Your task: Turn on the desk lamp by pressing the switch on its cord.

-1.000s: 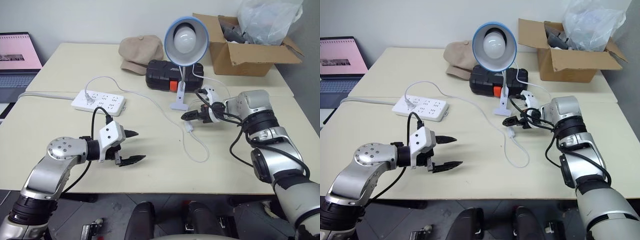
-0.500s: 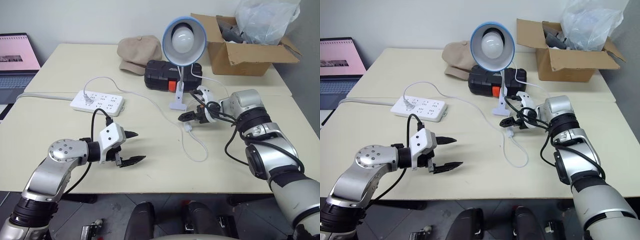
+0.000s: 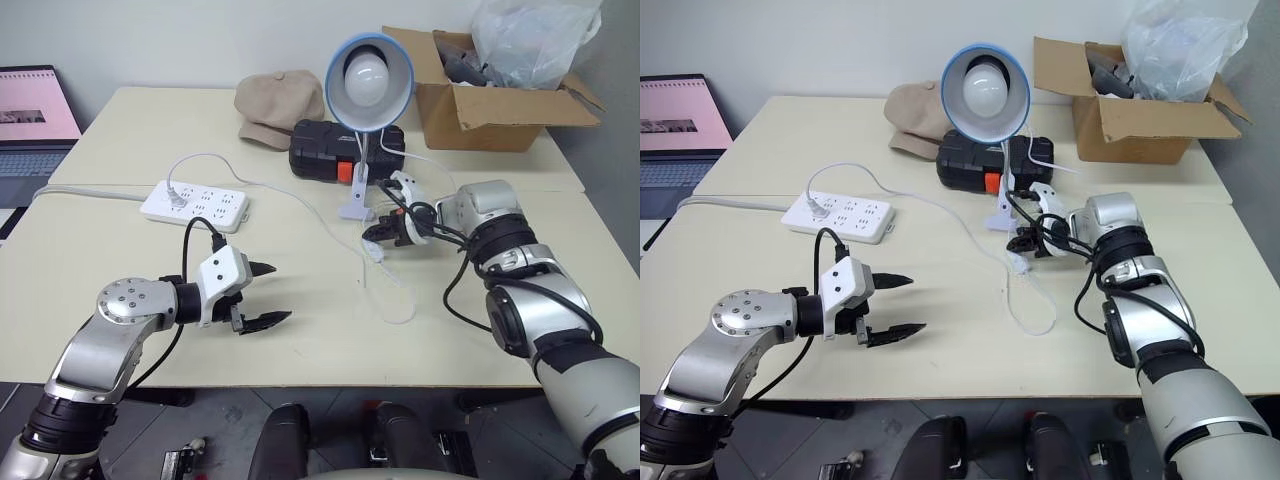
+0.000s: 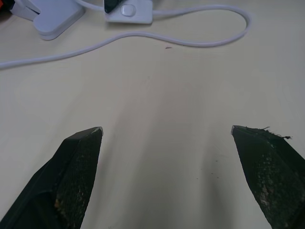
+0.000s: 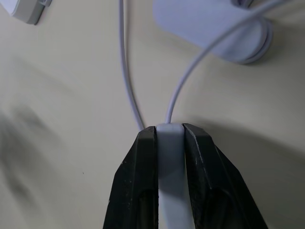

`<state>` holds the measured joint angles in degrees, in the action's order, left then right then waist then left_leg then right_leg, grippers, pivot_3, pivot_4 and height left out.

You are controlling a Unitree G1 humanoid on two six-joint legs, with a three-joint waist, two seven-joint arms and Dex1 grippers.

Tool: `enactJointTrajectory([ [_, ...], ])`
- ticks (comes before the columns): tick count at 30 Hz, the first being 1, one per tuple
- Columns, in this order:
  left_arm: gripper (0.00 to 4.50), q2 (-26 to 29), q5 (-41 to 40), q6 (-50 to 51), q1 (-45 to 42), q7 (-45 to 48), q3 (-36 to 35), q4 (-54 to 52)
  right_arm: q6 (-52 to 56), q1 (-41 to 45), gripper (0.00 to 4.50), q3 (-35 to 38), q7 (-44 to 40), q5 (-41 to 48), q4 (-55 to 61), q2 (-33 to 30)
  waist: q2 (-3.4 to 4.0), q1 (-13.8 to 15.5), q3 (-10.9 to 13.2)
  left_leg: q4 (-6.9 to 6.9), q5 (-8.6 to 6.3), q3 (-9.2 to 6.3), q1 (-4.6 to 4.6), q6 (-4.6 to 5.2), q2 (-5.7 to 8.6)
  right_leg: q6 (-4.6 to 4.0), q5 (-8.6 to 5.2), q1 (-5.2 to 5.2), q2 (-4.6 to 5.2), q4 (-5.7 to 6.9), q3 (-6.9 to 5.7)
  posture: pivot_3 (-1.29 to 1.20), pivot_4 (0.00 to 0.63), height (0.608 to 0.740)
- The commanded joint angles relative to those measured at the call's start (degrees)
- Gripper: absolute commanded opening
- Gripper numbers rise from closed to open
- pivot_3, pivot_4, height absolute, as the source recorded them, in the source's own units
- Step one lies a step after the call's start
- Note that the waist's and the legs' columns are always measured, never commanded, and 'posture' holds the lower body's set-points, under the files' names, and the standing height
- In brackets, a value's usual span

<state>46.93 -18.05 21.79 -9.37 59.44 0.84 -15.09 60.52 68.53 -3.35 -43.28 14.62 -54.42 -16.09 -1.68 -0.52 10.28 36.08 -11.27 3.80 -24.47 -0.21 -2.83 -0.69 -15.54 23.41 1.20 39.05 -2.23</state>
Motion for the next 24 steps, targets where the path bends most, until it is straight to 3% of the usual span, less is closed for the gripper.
enactJointTrajectory([
  [1, 4.5, -0.1, -0.7, -0.5, -0.9, 0.0, -0.9, -0.4, 0.8, 1.3, 0.39, 3.5, 0.7, 1.3, 1.6, -1.2, 0.0, 0.0, 0.0, 0.0, 0.0, 0.0, 0.0, 0.0, 0.0, 0.0, 0.0, 0.0, 0.0, 0.0, 0.0, 0.0, 0.15, 0.74],
  [5, 4.5, -1.0, -3.1, 2.5, -2.7, -0.6, -2.4, -0.3, 4.7, -1.4, 0.39, 7.3, 1.1, 4.3, 9.0, -2.7, 0.01, 0.1, 0.0, 0.0, 0.0, 0.0, -0.02, 0.0, 0.0, 0.0, 0.0, 0.01, 0.0, -0.01, 0.0, 0.0, 0.15, 0.74],
  [11, 4.5, -4.3, -9.2, 11.8, -9.0, -4.5, -4.9, 0.4, 4.3, -14.0, 0.39, 13.7, 1.0, 11.9, 35.2, -3.0, 0.0, 0.5, 0.0, 0.01, 0.0, -0.1, -0.12, 0.0, 0.01, 0.14, -0.07, 0.01, 0.0, -0.04, -0.07, 0.0, 0.15, 0.74],
  [15, 4.5, -7.9, -14.9, 19.9, -13.4, -7.6, -5.5, -0.9, 10.2, -20.5, 0.39, 16.9, 2.2, 18.1, 49.0, -3.5, 0.0, 0.4, 0.0, 0.06, 0.0, -0.14, -0.19, 0.0, 0.02, 0.25, -0.1, 0.02, 0.0, -0.03, -0.1, 0.0, 0.15, 0.74],
  [20, 4.5, -10.7, -20.6, 25.7, -17.1, -8.1, -4.4, -1.9, 16.6, -23.1, 0.39, 20.8, 4.9, 25.3, 60.5, -2.5, 0.0, -0.1, 0.0, 0.04, 0.01, -0.17, -0.15, -0.01, 0.01, 0.27, -0.11, 0.03, -0.02, 0.0, -0.09, 0.0, 0.15, 0.74],
  [24, 4.5, -17.5, -26.1, 30.4, -21.4, -10.8, -3.8, 0.1, 20.4, -23.2, 0.39, 22.5, 7.3, 30.9, 67.6, -0.7, 0.01, -0.4, 0.0, 0.06, 0.02, -0.22, -0.07, -0.01, 0.04, 0.27, -0.11, -0.04, -0.04, 0.03, -0.1, 0.0, 0.15, 0.74],
])
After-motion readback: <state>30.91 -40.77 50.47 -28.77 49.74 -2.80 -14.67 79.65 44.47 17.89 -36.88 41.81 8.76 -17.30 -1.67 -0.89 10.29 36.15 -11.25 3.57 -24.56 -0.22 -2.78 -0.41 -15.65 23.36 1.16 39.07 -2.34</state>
